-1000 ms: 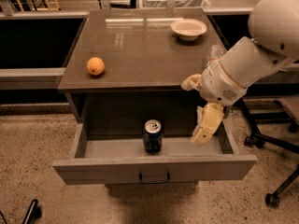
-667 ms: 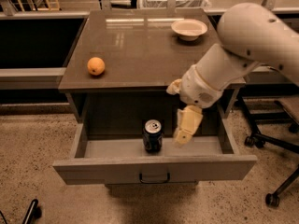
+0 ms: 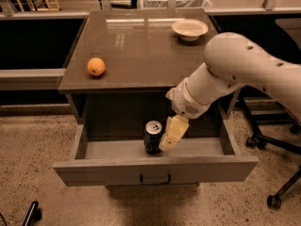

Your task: Pick pepsi can from top drawer and place on counter

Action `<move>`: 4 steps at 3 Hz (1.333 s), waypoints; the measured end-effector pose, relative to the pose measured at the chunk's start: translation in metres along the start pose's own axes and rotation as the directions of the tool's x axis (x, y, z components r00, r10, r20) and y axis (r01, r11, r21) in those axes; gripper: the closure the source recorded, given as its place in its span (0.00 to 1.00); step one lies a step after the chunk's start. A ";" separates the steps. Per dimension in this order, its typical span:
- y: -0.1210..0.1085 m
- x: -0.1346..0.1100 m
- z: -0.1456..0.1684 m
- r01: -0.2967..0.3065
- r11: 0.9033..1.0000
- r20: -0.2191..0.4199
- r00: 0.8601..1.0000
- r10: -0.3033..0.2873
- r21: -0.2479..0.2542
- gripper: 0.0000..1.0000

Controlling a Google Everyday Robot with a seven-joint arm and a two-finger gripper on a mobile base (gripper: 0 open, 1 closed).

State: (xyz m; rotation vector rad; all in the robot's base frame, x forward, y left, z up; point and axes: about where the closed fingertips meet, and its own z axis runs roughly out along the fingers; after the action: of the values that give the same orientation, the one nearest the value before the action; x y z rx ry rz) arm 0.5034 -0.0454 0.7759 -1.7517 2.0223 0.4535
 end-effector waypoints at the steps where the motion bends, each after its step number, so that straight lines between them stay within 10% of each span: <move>1: -0.007 0.007 0.019 -0.023 0.999 0.013 1.000 0.023 0.036 0.18; 4: -0.019 0.024 0.079 -0.061 0.996 0.029 0.998 0.060 0.068 0.30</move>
Offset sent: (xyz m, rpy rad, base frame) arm 0.0204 0.0111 -0.0773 0.0372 -0.0164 -0.0717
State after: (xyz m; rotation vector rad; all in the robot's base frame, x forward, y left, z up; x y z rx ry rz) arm 0.5281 -0.0286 0.6965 -1.6387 2.0518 0.4185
